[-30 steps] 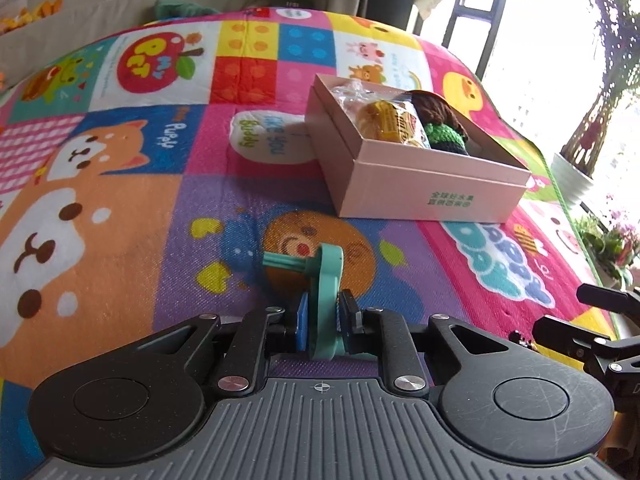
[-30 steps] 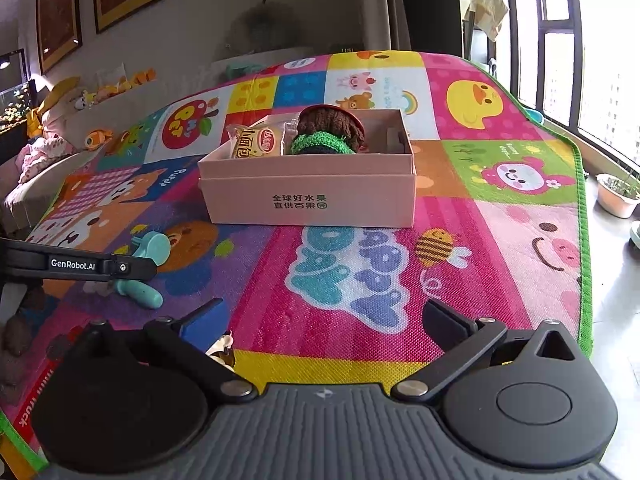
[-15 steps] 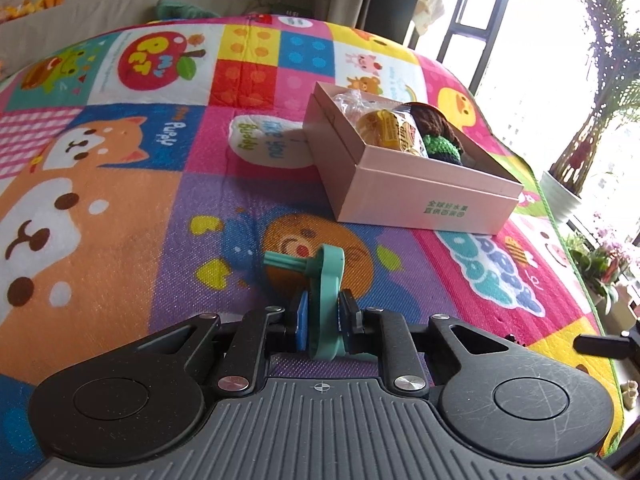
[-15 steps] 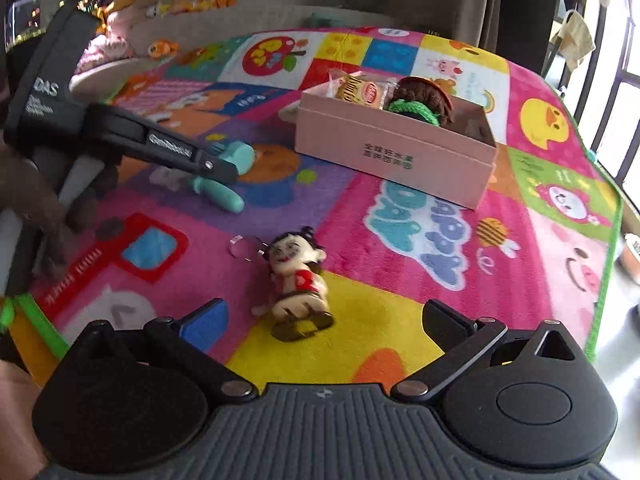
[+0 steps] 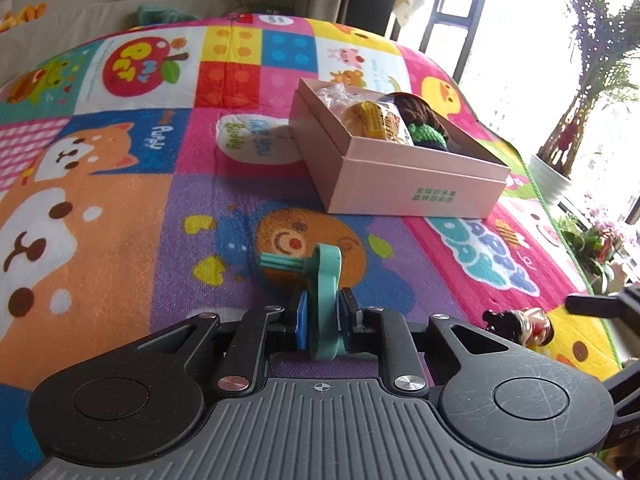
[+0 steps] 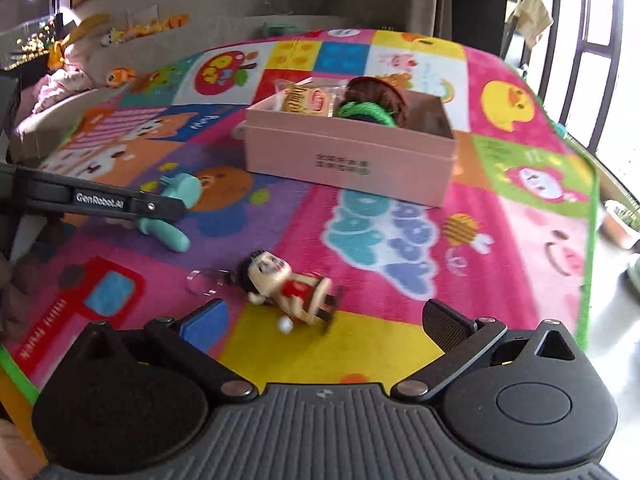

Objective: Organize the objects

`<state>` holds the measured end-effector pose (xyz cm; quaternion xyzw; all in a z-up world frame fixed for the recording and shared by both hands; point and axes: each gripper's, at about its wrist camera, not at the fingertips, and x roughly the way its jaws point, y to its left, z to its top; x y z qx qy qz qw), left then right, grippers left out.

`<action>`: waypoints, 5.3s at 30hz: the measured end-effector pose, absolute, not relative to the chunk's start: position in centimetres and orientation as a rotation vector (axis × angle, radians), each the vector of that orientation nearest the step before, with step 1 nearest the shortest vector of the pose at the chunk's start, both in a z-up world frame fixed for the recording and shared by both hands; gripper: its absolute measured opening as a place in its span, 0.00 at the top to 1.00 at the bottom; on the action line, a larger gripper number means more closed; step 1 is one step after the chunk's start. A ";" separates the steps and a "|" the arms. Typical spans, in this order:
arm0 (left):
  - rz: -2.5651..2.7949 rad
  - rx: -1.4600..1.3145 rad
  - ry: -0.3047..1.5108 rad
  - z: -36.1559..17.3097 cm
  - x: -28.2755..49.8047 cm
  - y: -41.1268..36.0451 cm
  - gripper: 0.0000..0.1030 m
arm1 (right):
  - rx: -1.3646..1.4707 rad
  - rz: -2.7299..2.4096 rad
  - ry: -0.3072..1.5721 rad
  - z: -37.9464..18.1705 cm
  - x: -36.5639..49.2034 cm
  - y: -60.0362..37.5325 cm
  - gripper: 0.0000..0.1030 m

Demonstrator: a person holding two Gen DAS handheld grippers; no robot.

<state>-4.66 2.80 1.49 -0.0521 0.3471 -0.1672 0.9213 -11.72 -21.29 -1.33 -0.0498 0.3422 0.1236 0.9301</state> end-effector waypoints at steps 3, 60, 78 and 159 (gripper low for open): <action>-0.340 -0.134 0.718 1.4 -4.9 3.0 0.81 | -0.047 0.269 0.728 -1.6 -11.1 -20.3 0.00; -0.461 -0.186 0.608 13.3 13.0 -11.0 0.87 | 0.194 0.204 0.489 1.1 -10.1 -28.2 0.37; -0.450 -0.269 0.516 10.0 6.6 -4.3 0.84 | 0.216 0.194 0.554 0.9 -8.3 -29.3 0.37; -0.081 -0.258 0.678 2.9 12.8 8.3 0.03 | -0.231 0.202 0.676 -0.6 7.3 -17.1 0.40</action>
